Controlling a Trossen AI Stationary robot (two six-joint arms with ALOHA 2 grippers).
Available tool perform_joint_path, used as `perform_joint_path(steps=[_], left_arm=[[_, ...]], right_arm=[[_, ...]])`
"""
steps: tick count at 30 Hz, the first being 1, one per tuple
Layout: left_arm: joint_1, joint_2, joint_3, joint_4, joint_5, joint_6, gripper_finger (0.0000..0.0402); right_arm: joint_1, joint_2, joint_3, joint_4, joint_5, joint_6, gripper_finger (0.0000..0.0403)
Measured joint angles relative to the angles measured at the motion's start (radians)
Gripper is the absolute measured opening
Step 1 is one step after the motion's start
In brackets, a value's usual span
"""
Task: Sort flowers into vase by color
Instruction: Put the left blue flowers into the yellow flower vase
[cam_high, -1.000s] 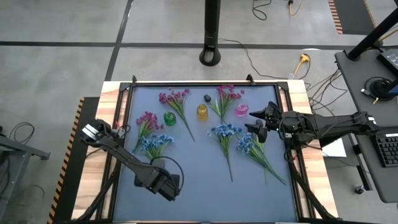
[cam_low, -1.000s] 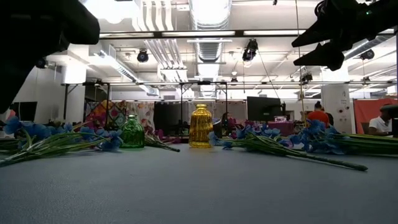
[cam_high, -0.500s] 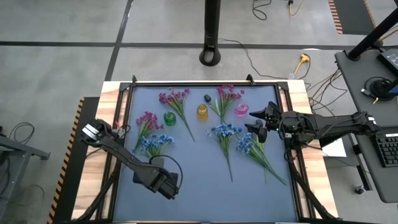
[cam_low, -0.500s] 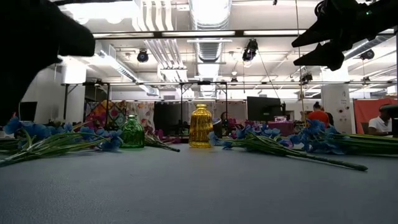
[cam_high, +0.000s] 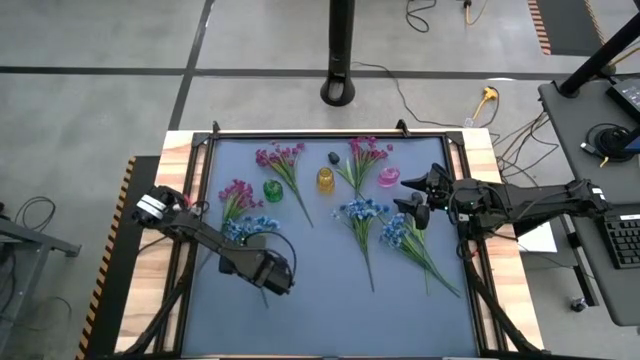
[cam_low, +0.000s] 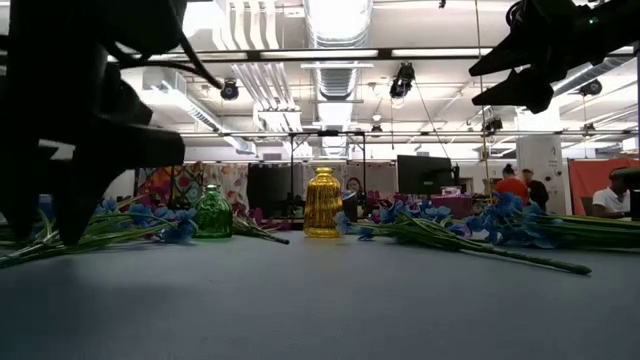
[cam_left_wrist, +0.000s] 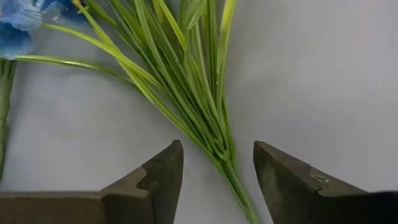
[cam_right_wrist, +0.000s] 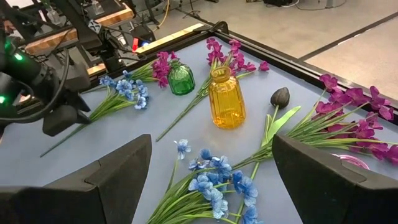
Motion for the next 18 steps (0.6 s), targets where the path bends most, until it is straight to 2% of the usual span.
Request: perform_joint_path(steps=[7, 18], left_arm=[[0.0, -0.002, -0.042, 0.056, 0.001, -0.011, 0.0135], [0.0, 0.0, -0.044, 0.078, -0.021, -0.034, 0.006]], right_arm=[[0.0, 0.0, 0.0, 0.0, 0.0, 0.001, 0.0325], [0.0, 0.0, 0.0, 0.0, 0.0, 0.002, 0.0325]])
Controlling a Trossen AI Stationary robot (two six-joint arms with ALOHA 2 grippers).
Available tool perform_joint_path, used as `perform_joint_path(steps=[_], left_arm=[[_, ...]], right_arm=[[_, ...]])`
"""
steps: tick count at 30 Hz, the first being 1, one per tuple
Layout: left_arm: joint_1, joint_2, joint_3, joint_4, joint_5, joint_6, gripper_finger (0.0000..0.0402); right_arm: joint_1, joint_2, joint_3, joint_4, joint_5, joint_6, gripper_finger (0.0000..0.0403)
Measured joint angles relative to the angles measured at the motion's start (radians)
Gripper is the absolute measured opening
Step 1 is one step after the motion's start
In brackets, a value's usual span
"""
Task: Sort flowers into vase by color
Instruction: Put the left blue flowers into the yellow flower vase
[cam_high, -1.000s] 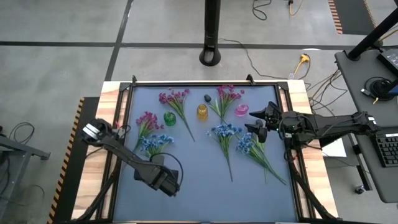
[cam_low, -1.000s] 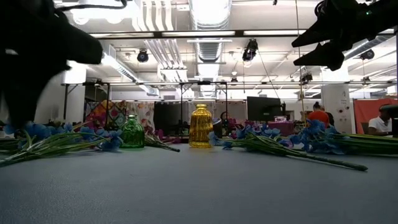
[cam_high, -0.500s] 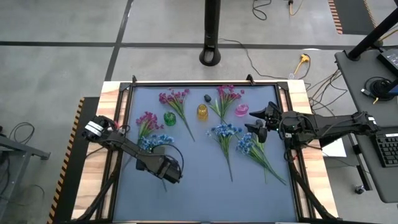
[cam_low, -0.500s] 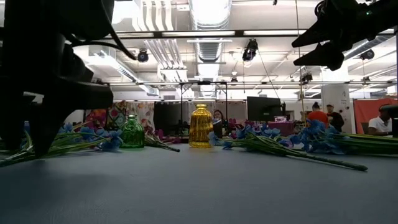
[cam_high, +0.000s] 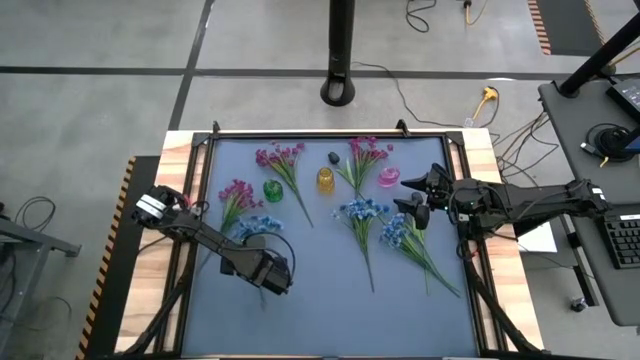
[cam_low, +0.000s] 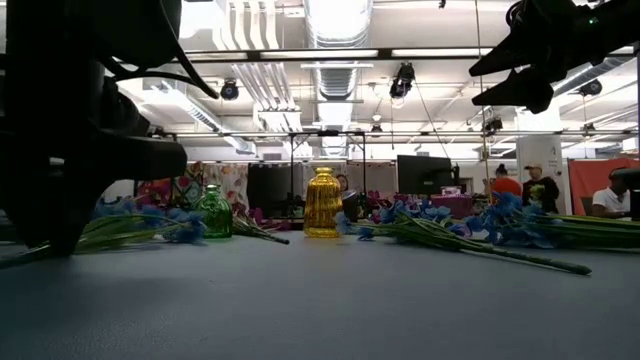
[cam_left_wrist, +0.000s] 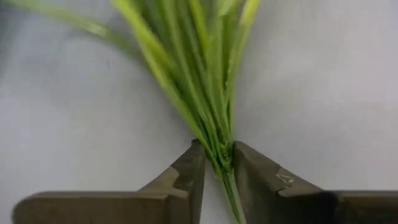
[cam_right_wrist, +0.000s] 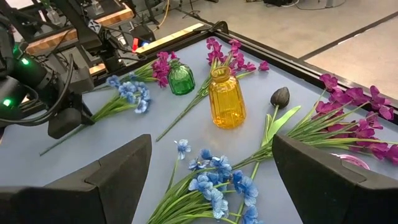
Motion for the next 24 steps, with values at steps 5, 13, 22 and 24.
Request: perform_joint_path(steps=[5, 13, 22, 24], left_arm=[[0.0, 0.001, 0.0, -0.001, -0.005, 0.0, 0.0028], [-0.005, 0.0, -0.002, -0.013, -0.011, 0.0, 0.0009], [-0.034, -0.027, 0.053, -0.15, -0.001, 0.006, 0.0007], [-0.04, -0.042, 0.079, -0.182, 0.0, 0.016, 0.0007]], right_arm=[[0.0, 0.0, 0.0, 0.0, 0.0, 0.0, 0.0325], [0.0, 0.0, 0.0, 0.0, 0.0, 0.0, 0.0325], [0.0, 0.0, 0.0, 0.0, 0.0, 0.0, 0.0325], [0.0, 0.0, 0.0, 0.0, 0.0, 0.0, 0.0325]])
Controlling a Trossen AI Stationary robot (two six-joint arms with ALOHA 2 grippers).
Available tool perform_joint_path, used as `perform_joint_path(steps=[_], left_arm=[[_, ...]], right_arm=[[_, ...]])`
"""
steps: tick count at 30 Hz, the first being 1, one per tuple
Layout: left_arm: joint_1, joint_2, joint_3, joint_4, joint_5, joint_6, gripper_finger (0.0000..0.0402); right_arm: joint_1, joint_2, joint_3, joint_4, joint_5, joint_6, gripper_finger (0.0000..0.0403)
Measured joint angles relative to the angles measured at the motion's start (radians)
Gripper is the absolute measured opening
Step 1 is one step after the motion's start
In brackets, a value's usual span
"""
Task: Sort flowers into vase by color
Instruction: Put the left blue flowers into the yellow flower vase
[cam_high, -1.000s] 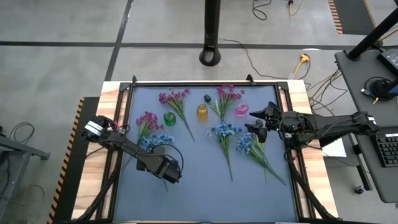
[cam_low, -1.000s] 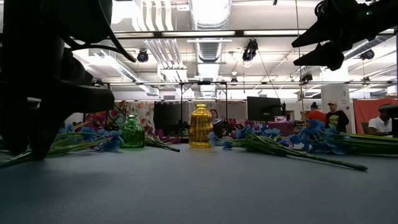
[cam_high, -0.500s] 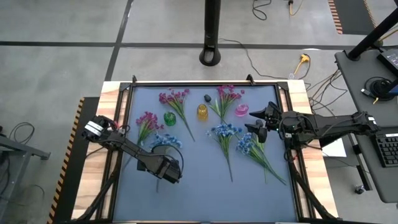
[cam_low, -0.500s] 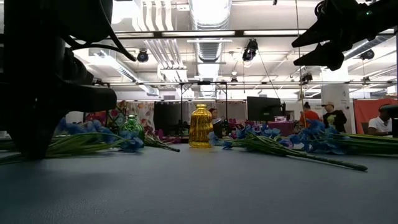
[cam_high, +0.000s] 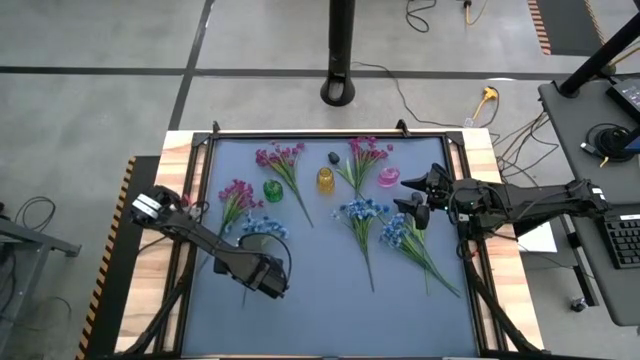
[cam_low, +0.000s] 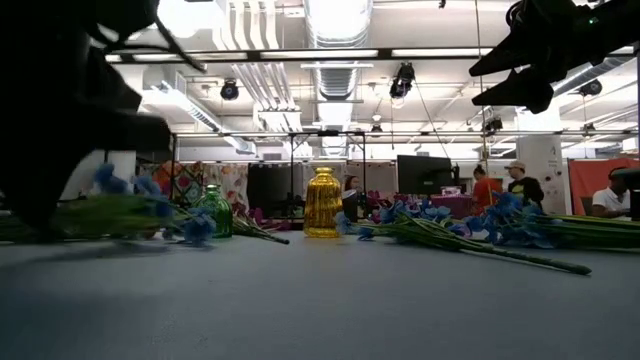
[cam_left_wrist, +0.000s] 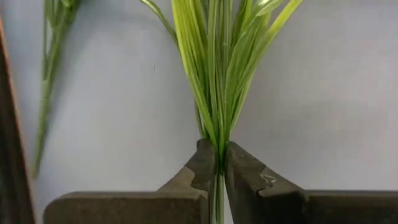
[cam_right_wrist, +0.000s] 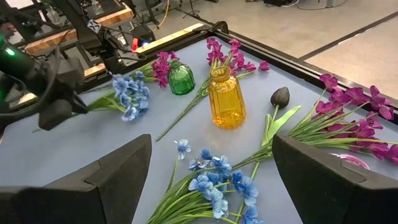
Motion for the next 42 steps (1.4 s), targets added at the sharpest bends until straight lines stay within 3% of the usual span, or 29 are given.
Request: perform_joint_path(steps=[13, 18, 21, 25, 28, 31, 34, 37, 42], left_arm=[[-0.057, -0.179, 0.079, -0.166, -0.072, 0.019, 0.0007], [-0.101, -0.26, 0.109, -0.158, -0.3, 0.033, 0.0007], [-0.122, -0.294, 0.127, -0.11, -0.476, 0.122, 0.0006], [-0.135, -0.322, 0.125, 0.177, -0.724, 0.537, 0.0006], [-0.118, -0.335, 0.094, 0.535, -0.792, 0.974, 0.0006], [-0.092, -0.335, 0.051, 0.878, -0.749, 1.399, 0.0006], [-0.058, -0.334, -0.011, 1.168, -0.656, 1.727, 0.0006], [-0.006, -0.335, -0.094, 1.381, -0.592, 1.928, 0.0006], [0.109, -0.34, -0.239, 1.672, -0.588, 2.109, 0.0006]], right_arm=[[0.0, 0.0, 0.0, 0.0, 0.0, 0.0, 0.0325], [0.0, 0.0, 0.0, 0.0, 0.0, 0.0, 0.0325], [0.0, 0.0, 0.0, 0.0, 0.0, 0.0, 0.0325], [0.0, 0.0, 0.0, 0.0, 0.0, 0.0, 0.0325], [0.0, 0.0, 0.0, 0.001, 0.0, 0.0, 0.0325], [0.0, 0.0, 0.0, 0.001, 0.0, 0.0, 0.0325], [0.0, 0.0, 0.0, 0.001, 0.0, 0.0, 0.0325], [0.0, 0.0, 0.0, 0.001, 0.0, 0.0, 0.0325], [0.0, 0.0, 0.0, 0.001, 0.001, 0.0, 0.0325]])
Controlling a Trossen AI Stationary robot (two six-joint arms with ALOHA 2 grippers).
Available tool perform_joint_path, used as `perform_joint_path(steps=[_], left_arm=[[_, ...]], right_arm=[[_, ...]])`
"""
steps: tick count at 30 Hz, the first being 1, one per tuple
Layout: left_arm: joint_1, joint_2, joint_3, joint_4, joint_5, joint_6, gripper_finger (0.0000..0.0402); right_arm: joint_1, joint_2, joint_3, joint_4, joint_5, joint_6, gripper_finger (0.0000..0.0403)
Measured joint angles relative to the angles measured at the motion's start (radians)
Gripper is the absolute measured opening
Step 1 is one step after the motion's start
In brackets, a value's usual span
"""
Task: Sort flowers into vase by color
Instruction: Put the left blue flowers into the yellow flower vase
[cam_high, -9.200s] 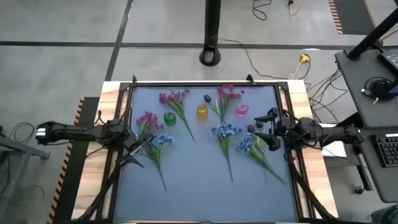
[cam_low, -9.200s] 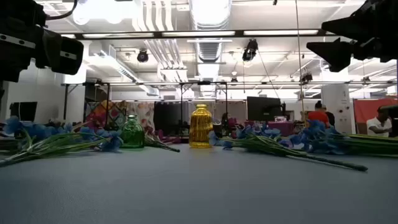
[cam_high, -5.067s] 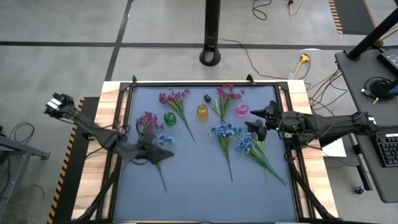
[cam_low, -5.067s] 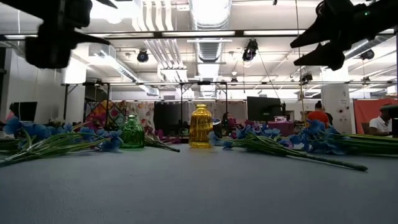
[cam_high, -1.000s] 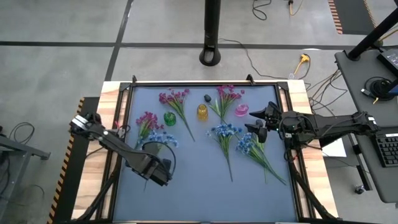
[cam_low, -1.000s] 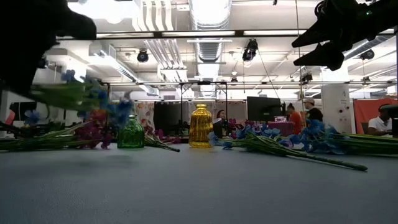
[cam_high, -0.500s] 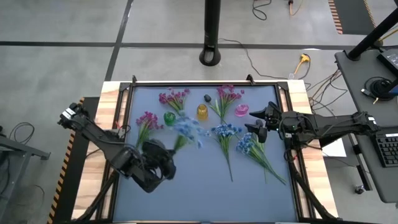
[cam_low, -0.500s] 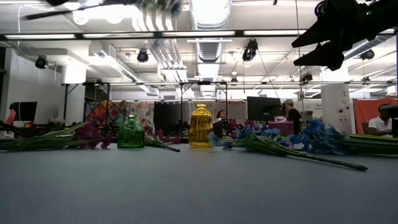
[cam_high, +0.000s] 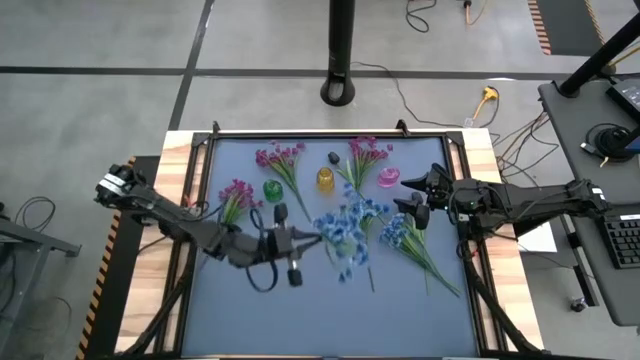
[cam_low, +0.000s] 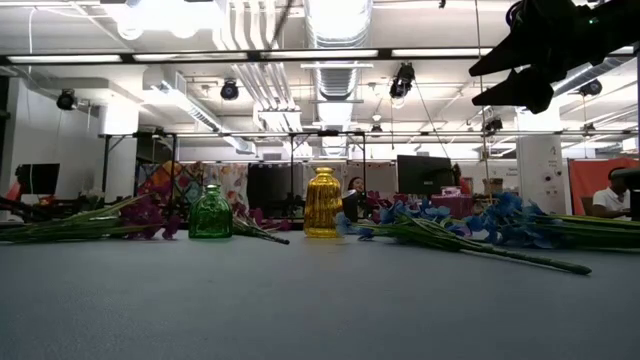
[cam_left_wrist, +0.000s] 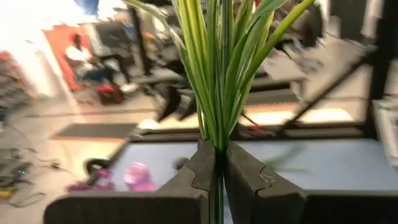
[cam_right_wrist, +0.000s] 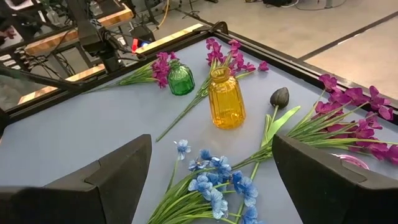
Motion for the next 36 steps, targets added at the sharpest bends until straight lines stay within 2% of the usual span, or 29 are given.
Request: perform_joint_path(steps=[5, 9, 12, 14, 17, 22, 27, 36], left_arm=[[0.176, 0.0, -0.159, 0.327, 0.074, 0.014, 0.0006], [0.332, 0.011, -0.269, 0.537, 0.249, 0.032, 0.0006], [0.446, 0.042, -0.313, 0.64, 0.387, -0.027, 0.0006], [0.508, 0.065, -0.318, 0.69, 0.435, -0.076, 0.0006], [0.573, 0.111, -0.305, 0.724, 0.475, -0.103, 0.0006], [0.63, 0.193, -0.239, 0.775, 0.55, -0.089, 0.0006], [0.665, 0.247, -0.197, 0.774, 0.55, -0.088, 0.0006], [0.718, 0.266, -0.22, 0.794, 0.551, -0.092, 0.0006]], right_arm=[[0.0, 0.0, -0.001, 0.001, 0.049, -0.014, 0.0325], [0.0, 0.0, -0.008, 0.002, 0.163, -0.026, 0.0325], [0.0, 0.0, -0.011, 0.007, 0.259, -0.026, 0.0325], [0.0, 0.0, -0.012, 0.007, 0.309, -0.026, 0.0325], [0.0, 0.0, -0.012, 0.009, 0.366, -0.026, 0.0325], [0.0, 0.0, -0.013, 0.023, 0.392, -0.026, 0.0325], [0.0, 0.0, -0.013, 0.038, 0.393, -0.022, 0.0325], [0.0, 0.0, -0.013, 0.038, 0.393, -0.015, 0.0325]])
